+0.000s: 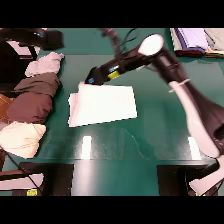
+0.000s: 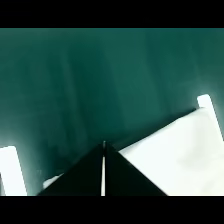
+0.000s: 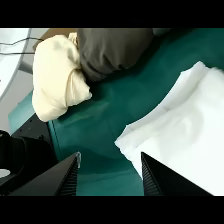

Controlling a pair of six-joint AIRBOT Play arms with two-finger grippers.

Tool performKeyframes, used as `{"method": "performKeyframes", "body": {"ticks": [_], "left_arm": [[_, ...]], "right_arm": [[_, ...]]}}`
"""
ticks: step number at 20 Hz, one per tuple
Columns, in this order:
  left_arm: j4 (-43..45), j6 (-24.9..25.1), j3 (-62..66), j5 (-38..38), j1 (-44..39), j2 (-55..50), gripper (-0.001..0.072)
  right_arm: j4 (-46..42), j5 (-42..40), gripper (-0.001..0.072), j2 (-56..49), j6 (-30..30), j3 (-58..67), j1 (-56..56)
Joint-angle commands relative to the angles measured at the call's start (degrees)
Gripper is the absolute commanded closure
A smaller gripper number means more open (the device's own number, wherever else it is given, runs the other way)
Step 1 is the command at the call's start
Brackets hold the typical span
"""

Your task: Fold the shirts.

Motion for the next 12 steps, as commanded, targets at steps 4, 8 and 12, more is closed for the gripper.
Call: {"method": "performKeyframes", "body": {"ticks": [4, 8, 12], "left_arm": [[2.99, 1.29, 0.04, -5.05, 6.01, 5.88, 0.0683], [2.1, 1.31, 0.04, -5.18, 5.88, 5.86, 0.0683], [-2.12, 1.51, -1.36, -3.06, 5.86, 5.79, 0.0683]], "right_arm": [[-6.51, 5.46, 0.0261, -2.56, -0.17, -4.63, -2.93], [-14.58, 5.14, 0.0263, 6.56, 2.86, -23.21, -15.32], [-12.11, -2.49, 0.0108, 12.31, 5.01, -40.76, -27.67]]}}
